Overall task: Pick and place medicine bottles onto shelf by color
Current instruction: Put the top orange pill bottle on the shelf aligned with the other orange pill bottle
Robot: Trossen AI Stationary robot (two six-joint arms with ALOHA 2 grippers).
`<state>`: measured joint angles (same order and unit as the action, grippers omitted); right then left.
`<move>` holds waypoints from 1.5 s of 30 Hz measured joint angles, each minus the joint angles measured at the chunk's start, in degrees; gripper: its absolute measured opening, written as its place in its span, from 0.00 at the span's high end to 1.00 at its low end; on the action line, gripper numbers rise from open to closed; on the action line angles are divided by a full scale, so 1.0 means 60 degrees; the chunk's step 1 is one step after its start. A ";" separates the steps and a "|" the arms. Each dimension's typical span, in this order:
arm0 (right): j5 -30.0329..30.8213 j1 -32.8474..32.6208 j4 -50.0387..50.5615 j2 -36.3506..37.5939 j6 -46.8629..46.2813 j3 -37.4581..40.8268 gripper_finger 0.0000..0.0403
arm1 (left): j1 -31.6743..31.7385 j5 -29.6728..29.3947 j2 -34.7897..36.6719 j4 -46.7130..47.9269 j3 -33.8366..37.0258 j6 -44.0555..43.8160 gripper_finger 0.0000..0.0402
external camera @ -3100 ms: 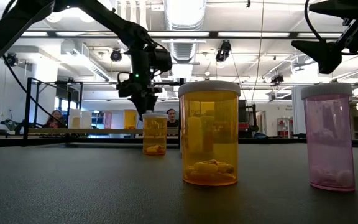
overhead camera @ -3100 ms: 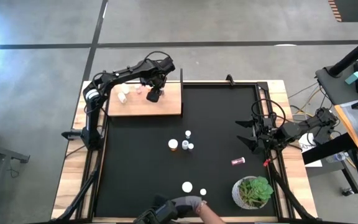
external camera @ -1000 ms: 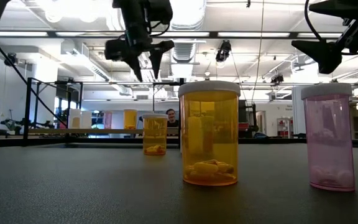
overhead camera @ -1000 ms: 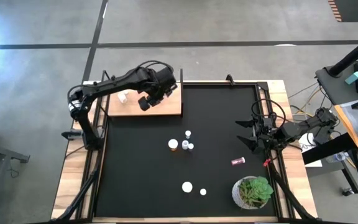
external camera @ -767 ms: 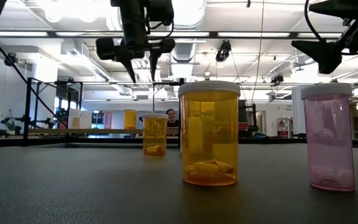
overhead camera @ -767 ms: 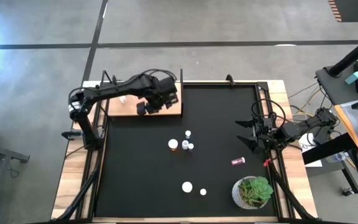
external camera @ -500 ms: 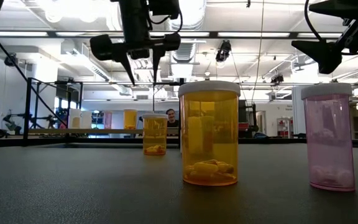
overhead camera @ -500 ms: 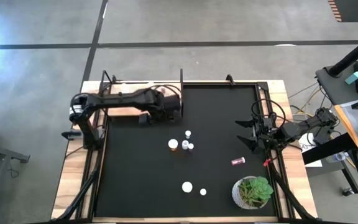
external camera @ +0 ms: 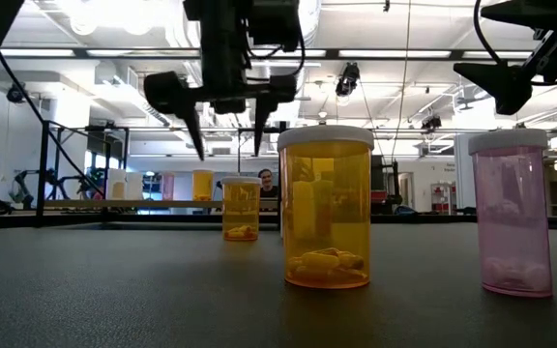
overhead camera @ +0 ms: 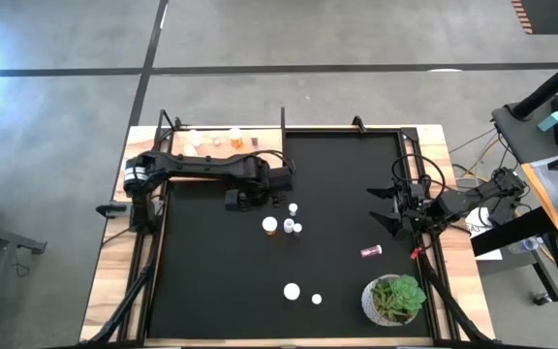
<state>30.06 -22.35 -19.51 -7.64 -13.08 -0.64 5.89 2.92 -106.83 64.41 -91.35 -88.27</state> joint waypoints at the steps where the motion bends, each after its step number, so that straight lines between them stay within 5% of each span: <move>1: 0.0000 0.0004 0.0000 0.0000 0.0003 0.0000 0.05 | -0.0034 0.0070 -0.0046 -0.0005 0.0000 -0.0002 0.20; 8: -0.0004 0.0000 0.0011 0.0000 0.0000 0.0000 0.05 | -0.0447 0.0221 -0.0517 -0.0623 0.0000 -0.0467 0.02; 21: 0.0000 0.0003 -0.0007 0.0000 0.0000 0.0000 0.05 | -0.0503 0.0545 -0.1385 -0.0455 0.0004 -0.0952 0.04; 26: 0.0000 0.0002 0.0005 0.0000 0.0000 0.0000 0.05 | -0.0499 0.0865 -0.1504 -0.0394 0.0007 -0.0903 0.14; 37: -0.0003 0.0003 0.0003 -0.0003 0.0000 0.0000 0.05 | -0.0503 0.0914 -0.1504 -0.0281 0.0007 -0.0896 0.54; 45: -0.0002 0.0004 0.0000 -0.0003 0.0003 0.0000 0.05 | -0.0438 0.0910 -0.1430 0.0208 0.0015 -0.0808 0.55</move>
<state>30.05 -22.33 -19.51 -7.66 -13.06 -0.64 3.26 8.38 -115.41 65.66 -91.26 -93.12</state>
